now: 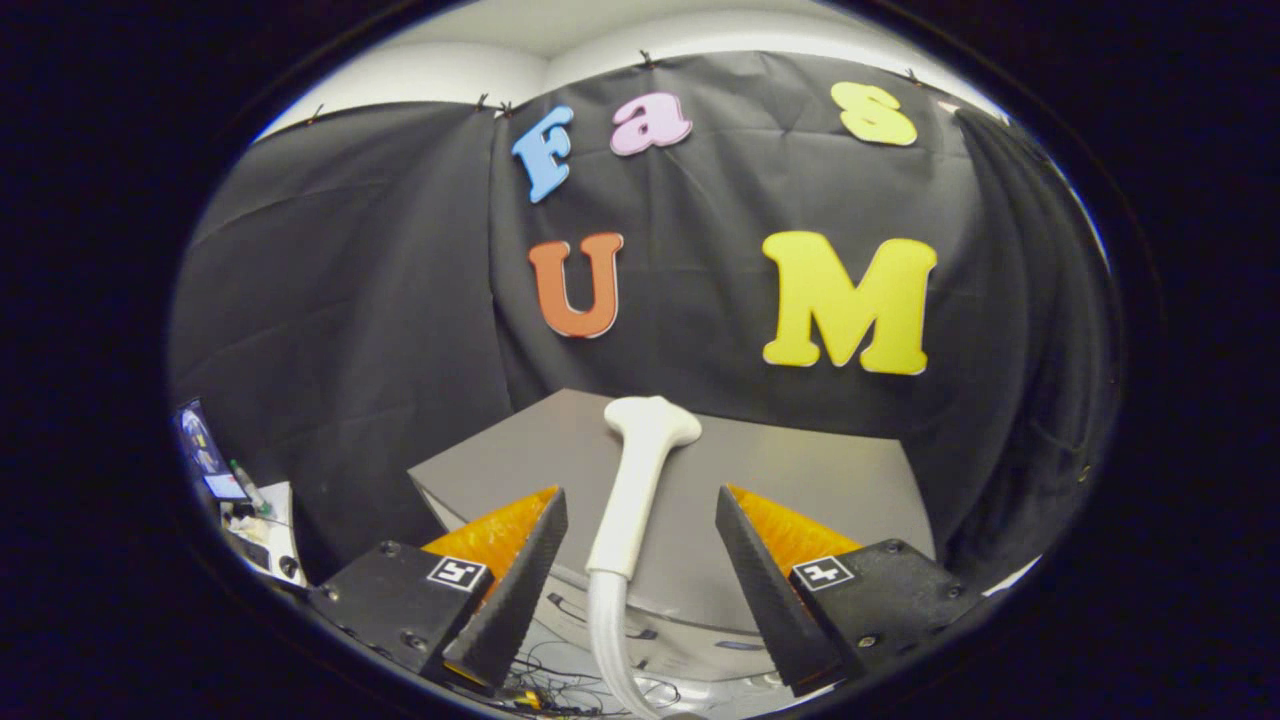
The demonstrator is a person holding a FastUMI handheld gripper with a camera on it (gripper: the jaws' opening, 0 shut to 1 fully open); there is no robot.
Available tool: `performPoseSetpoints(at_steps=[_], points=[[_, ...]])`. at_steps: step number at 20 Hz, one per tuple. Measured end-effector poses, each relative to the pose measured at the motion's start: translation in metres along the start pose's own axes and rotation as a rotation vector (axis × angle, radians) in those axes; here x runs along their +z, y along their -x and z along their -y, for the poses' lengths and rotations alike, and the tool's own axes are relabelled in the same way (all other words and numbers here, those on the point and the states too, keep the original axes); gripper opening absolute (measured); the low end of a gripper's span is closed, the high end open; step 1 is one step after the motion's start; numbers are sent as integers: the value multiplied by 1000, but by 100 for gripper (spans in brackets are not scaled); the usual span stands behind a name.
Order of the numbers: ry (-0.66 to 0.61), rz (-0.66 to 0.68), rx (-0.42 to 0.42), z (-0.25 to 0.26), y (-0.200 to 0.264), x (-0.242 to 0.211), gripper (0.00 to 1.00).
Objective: Iron the clothes twice with a garment steamer, once on the left side and once on the right side.
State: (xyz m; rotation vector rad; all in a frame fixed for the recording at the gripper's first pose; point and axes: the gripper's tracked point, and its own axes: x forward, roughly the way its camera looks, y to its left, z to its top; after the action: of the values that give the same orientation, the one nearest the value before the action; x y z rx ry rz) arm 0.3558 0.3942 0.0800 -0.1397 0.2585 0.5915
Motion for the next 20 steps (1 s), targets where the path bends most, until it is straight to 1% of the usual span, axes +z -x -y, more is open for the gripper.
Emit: performPoseSetpoints(at_steps=[1,3,5,7,8,9,11,13,15,16,17,20], points=[[12,-23,7,-3,-17,-3,96],[24,-68,-10,-1,-47,-10,94],[3,-124,-32,2,-73,-18,93],[-37,-224,-28,2,-86,-34,91],[-24,-168,-35,4,-95,-25,88],[7,-209,-12,1,-93,-30,84],[33,-175,-2,-1,-95,-28,75],[15,-154,28,-4,-97,-24,72],[-1,-155,48,-5,-97,-26,67],[-1,-156,58,-4,-98,-26,63],[-14,-158,70,-8,-98,-26,61],[-65,-161,122,-17,-96,-24,46]])
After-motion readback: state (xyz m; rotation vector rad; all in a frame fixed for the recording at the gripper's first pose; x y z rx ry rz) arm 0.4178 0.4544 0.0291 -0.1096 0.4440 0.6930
